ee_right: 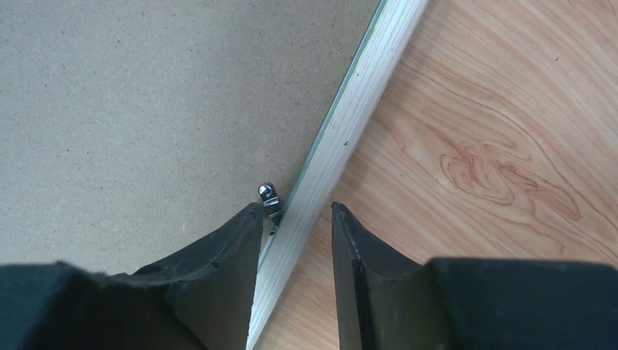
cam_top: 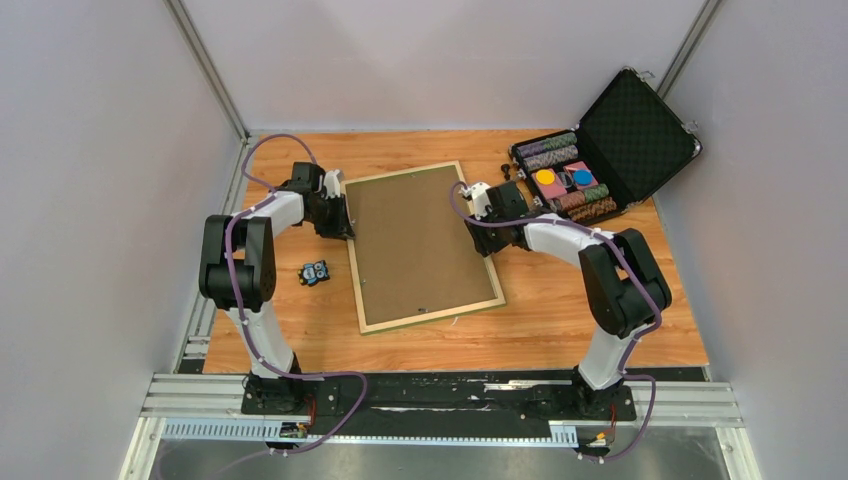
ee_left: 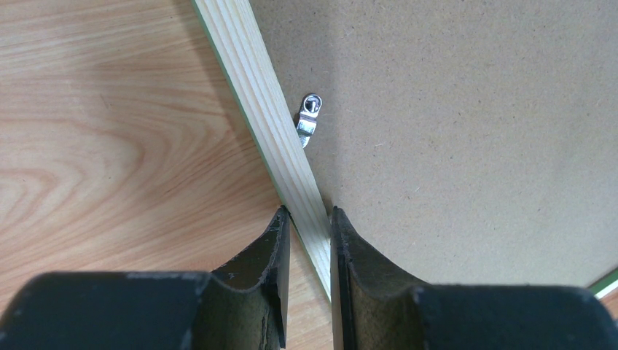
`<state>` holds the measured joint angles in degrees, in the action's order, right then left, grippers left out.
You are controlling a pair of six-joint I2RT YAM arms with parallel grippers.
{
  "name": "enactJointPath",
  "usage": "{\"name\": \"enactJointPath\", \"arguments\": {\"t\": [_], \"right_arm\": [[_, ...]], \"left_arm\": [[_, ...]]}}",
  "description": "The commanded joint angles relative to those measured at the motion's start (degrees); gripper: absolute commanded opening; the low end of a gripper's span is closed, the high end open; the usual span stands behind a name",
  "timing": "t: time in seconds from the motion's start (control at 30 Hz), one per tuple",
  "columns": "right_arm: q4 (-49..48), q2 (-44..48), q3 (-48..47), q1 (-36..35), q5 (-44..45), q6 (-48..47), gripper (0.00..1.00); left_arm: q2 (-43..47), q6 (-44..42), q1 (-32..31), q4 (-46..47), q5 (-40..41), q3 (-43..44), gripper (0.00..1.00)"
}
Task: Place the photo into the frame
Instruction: Install the photo frame at the center of the board.
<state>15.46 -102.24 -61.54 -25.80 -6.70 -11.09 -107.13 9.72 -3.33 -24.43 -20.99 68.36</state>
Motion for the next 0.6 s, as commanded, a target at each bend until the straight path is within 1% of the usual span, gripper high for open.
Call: {"name": "enactJointPath", "arguments": {"t": [0.0,0.57], "right_arm": [[-0.1,0.7,1.2,0.2,-0.1,-1.2,0.39],[-0.5,-1.5,-0.6,0.4,-1.1,-1.4,0.2]], "left_arm": [[-0.6,-3.3,0.3,-1.0,-1.5,1.4,0.0],[-0.7,-3.4,0.3,-1.0,-1.6,1.4,0.0]]}}
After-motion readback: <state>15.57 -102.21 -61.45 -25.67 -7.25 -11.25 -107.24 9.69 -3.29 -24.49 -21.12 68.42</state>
